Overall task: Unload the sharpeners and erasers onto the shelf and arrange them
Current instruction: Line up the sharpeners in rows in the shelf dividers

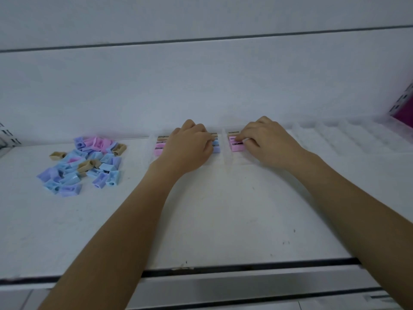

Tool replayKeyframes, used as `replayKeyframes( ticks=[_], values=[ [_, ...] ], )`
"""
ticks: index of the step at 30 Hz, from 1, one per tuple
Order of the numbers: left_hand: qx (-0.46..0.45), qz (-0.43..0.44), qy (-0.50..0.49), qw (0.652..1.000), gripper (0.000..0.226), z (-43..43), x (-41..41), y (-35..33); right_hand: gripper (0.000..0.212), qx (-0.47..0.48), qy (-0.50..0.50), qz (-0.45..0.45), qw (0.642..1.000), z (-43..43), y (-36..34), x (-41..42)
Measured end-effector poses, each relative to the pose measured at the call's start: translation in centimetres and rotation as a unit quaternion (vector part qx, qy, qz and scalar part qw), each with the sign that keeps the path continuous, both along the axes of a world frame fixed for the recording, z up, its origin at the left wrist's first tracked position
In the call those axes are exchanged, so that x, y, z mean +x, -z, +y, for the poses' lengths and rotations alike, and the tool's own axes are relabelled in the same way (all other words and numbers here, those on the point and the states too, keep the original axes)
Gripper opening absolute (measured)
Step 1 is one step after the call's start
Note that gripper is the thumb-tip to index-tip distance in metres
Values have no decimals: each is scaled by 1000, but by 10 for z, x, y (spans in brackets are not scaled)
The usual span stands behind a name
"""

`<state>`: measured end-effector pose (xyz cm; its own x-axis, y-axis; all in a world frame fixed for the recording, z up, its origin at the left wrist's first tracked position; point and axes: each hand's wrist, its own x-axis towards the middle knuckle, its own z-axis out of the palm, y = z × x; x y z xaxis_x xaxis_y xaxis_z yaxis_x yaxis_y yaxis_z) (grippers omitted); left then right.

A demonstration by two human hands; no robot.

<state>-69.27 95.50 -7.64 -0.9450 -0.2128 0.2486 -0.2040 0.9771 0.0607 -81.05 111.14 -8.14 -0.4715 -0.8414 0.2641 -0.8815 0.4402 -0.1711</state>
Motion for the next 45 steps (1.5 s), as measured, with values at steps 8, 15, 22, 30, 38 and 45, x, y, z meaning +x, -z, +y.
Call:
replayKeyframes(
  ticks=[8,15,22,30,38,45],
  values=[
    [11,43,20,999,27,2,3,-4,32,-39,-8,5,999,2,-5,2],
    [10,20,24,999,26,0,2,-4,33,-29,-9,3,1000,1,-5,4],
    [7,19,26,999,25,0,3,-3,33,-27,-5,10,1000,0,-4,4],
    [-2,27,29,999,25,-1,2,-1,33,-46,-6,3,999,2,-6,3],
    [-7,38,28,999,28,-4,3,-1,41,-50,-19,3,999,2,-2,3],
    [-10,102,10,995,27,-12,7,-9,33,-93,-3,6,996,3,-6,1]
  ],
)
